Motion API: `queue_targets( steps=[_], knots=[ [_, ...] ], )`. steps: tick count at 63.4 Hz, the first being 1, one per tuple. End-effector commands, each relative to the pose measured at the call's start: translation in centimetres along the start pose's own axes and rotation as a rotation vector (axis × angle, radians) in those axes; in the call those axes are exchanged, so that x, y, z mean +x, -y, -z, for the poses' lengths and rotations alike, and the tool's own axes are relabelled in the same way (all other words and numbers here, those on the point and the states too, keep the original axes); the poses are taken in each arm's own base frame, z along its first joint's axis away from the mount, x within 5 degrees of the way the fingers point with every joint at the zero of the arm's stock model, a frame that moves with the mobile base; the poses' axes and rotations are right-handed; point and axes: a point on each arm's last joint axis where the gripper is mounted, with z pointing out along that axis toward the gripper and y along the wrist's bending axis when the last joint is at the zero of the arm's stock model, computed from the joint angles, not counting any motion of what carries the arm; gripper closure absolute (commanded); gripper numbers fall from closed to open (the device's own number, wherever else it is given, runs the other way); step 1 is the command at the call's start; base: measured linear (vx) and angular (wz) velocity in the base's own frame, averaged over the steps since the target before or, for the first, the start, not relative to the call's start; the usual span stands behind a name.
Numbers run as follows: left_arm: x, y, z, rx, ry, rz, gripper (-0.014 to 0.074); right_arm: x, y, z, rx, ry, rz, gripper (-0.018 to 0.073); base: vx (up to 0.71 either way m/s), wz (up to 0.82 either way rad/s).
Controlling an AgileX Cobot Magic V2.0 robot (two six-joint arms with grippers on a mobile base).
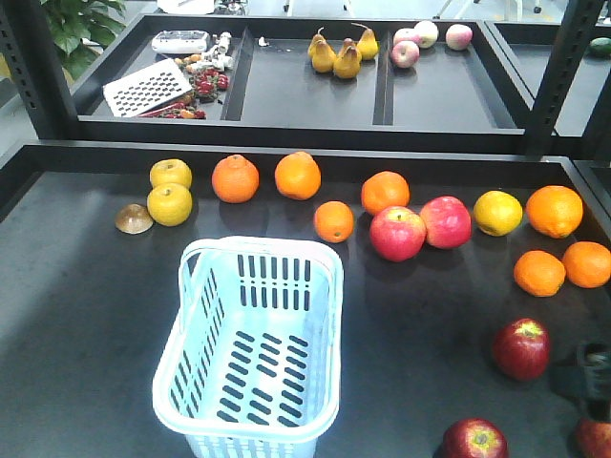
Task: Pick three apples into basket with both arms
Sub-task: 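Reach the right gripper down to a red apple near the robot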
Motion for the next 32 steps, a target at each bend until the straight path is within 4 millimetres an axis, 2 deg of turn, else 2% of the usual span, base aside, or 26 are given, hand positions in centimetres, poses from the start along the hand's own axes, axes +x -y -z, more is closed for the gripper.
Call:
queue_targets(
  steps=[1, 19, 23, 32],
  knots=[
    [-1.2, -0.3, 0.7, 0.004, 0.087, 0.012, 0.0008, -1.7, 0.0, -1.0, -0.025, 0.018, -0.008, -0.0138, 0.0, 0.0],
    [-1.2, -0.3, 0.7, 0.004, 0.087, 0.012, 0.0008, -2.5, 0.5, -5.5, -0.027, -0.135, -0.03, -0.013, 0.0, 0.0],
    [-1.2, -0.3, 0.7, 0.004, 0.087, 0.012, 0.0008, -2.7, 0.1, -6.2, -0.033, -0.146, -0.007, -0.013, 0.0, 0.0],
    [-1.2, -0.3, 0.7, 0.004, 0.087, 0.012, 0.0008, -3.1, -2.2, -8.0, -0.056, -0.132, 0.091, -0.0128, 0.0, 0.0]
  ],
)
